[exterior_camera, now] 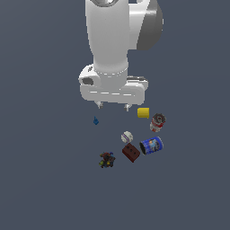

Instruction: Pick up a designated object from a clutter of objects.

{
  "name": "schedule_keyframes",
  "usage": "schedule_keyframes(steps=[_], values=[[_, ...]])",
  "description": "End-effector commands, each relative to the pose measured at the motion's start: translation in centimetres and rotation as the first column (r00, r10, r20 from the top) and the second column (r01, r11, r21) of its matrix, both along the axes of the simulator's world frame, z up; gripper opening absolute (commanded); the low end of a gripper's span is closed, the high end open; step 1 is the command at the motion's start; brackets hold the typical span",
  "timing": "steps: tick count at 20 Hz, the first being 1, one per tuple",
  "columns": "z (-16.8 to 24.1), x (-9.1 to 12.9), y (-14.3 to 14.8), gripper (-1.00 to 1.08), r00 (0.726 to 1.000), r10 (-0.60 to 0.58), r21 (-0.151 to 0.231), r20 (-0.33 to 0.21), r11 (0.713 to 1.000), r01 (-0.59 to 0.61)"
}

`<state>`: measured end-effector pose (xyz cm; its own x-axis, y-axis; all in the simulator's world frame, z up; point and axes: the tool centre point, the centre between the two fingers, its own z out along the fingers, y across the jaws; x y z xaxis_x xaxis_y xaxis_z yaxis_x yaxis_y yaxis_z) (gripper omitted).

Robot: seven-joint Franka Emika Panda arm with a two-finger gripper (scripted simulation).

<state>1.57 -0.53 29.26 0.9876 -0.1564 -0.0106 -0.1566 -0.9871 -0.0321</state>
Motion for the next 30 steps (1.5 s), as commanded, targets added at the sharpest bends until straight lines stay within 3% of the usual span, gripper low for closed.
schedule_keyframes(steps=[1, 8, 15, 22, 30], values=[[-0.6, 0.5, -0.1, 1.00, 0.999, -0.049, 0.002, -0.002, 0.999, 0.049], [-3.0, 2.3, -0.4, 1.00, 0.974, -0.228, 0.005, -0.009, 0.974, 0.228], [-5.8, 4.1, -0.8, 1.00, 0.910, -0.414, 0.003, -0.016, 0.910, 0.414], [-8.7, 5.7, -1.3, 1.00, 0.812, -0.583, -0.003, -0.021, 0.813, 0.583], [-12.2, 7.3, -1.9, 1.00, 0.663, -0.748, -0.013, -0.022, 0.664, 0.748]])
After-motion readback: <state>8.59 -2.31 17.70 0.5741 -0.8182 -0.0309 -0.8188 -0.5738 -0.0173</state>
